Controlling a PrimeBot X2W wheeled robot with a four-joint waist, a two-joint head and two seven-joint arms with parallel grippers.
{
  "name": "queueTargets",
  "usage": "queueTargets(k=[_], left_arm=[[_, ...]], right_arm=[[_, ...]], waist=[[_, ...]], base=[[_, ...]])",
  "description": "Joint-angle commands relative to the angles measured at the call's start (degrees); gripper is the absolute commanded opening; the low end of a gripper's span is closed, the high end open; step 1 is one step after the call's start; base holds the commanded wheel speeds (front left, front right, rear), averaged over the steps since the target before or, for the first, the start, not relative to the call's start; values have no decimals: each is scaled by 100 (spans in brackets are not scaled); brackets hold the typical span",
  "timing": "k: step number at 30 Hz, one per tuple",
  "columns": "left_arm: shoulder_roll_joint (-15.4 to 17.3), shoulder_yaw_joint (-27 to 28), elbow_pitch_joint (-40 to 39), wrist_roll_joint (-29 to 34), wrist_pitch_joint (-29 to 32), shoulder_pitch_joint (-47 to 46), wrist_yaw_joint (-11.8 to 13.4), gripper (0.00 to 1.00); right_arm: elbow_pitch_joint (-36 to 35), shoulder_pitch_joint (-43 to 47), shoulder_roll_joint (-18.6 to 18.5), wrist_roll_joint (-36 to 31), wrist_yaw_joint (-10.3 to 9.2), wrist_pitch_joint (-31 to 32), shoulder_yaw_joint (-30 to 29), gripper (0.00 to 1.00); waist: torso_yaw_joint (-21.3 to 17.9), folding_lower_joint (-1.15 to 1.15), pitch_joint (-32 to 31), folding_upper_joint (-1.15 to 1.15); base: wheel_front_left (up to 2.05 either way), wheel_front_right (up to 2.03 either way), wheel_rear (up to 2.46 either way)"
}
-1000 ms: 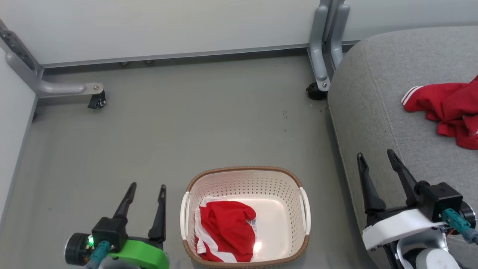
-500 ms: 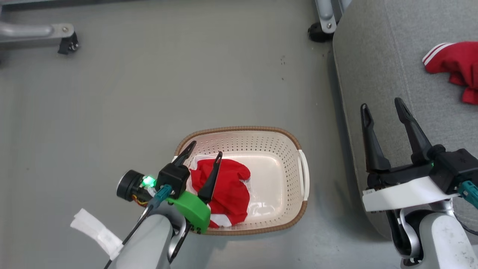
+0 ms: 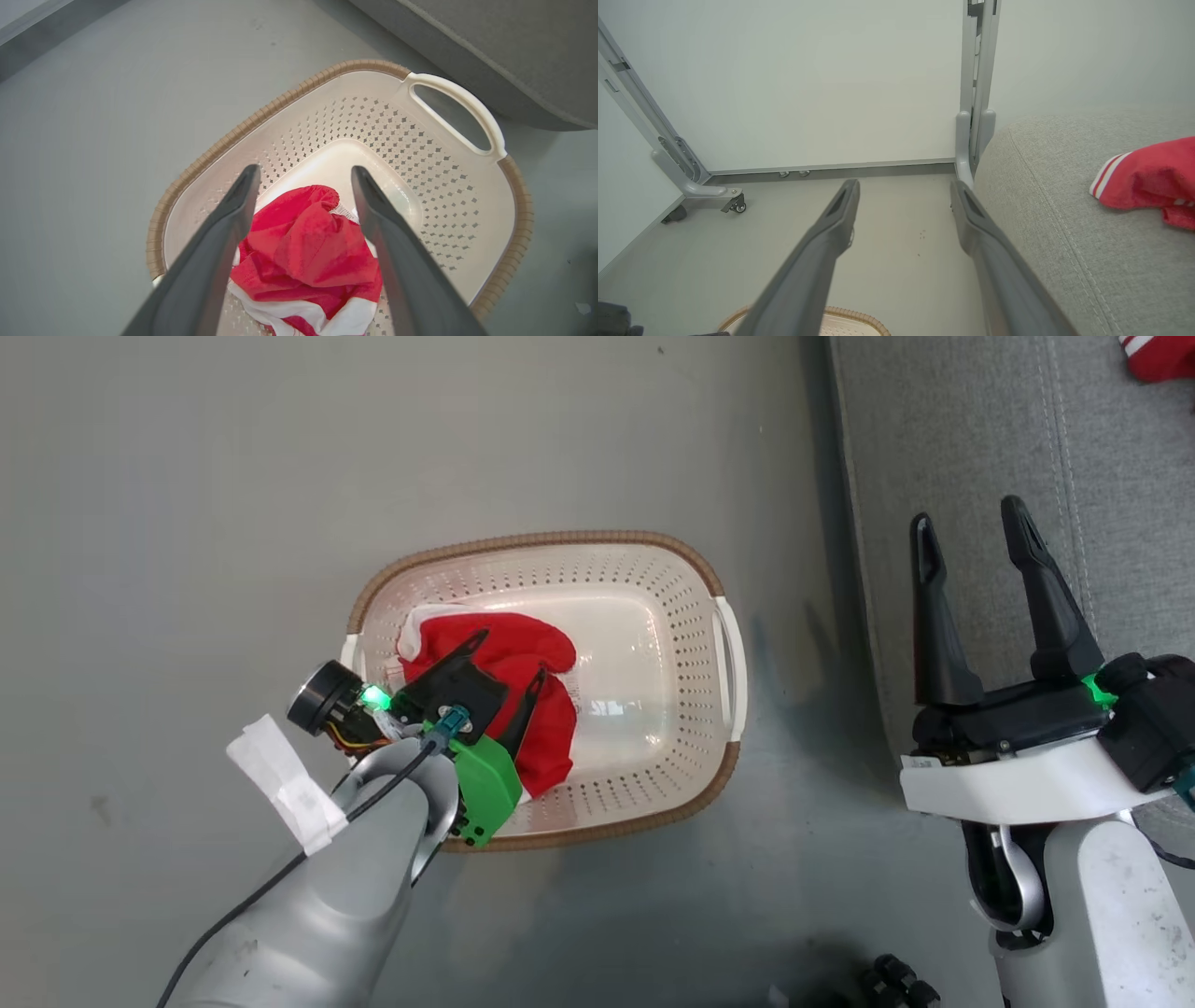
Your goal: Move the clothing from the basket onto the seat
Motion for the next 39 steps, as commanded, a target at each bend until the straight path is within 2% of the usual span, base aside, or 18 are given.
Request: queueTargets(k=[1, 11, 18, 32, 33, 35, 39], left_arm=[[54, -62, 126, 130, 11, -222, -16, 100], [223, -418, 1135, 469, 143, -976, 37, 100], [410, -448, 1610, 451, 288, -1364, 138, 100], [673, -520, 2058, 337, 1207, -1730, 94, 100], [676, -529, 2069, 335, 1235, -1730, 86, 95], [684, -563, 2079, 337, 1225, -1725, 82, 0], [647, -626, 2089, 320, 1104, -1681, 63, 0]], right_arm=[[7, -114, -8, 38, -1, -67, 24, 100], [160, -360, -6, 315, -1, -383, 271, 100], [289, -485, -6, 504, -1, -484, 452, 100], [355, -622, -7, 737, -1, -517, 679, 100], [354, -622, -7, 745, -1, -517, 680, 100], [353, -627, -7, 747, -1, -518, 667, 100], [365, -628, -7, 679, -1, -517, 635, 100]], waist=[[-474, -1, 744, 0], [-916, -1, 1549, 0], [-1150, -1, 1878, 0], [-1416, -1, 2139, 0], [-1427, -1, 2137, 0], [-1440, -1, 2121, 0], [-1413, -1, 1999, 0]], base=[[0, 0, 0], [0, 0, 0], [0, 0, 0], [0, 0, 0], [0, 0, 0], [0, 0, 0], [0, 0, 0]])
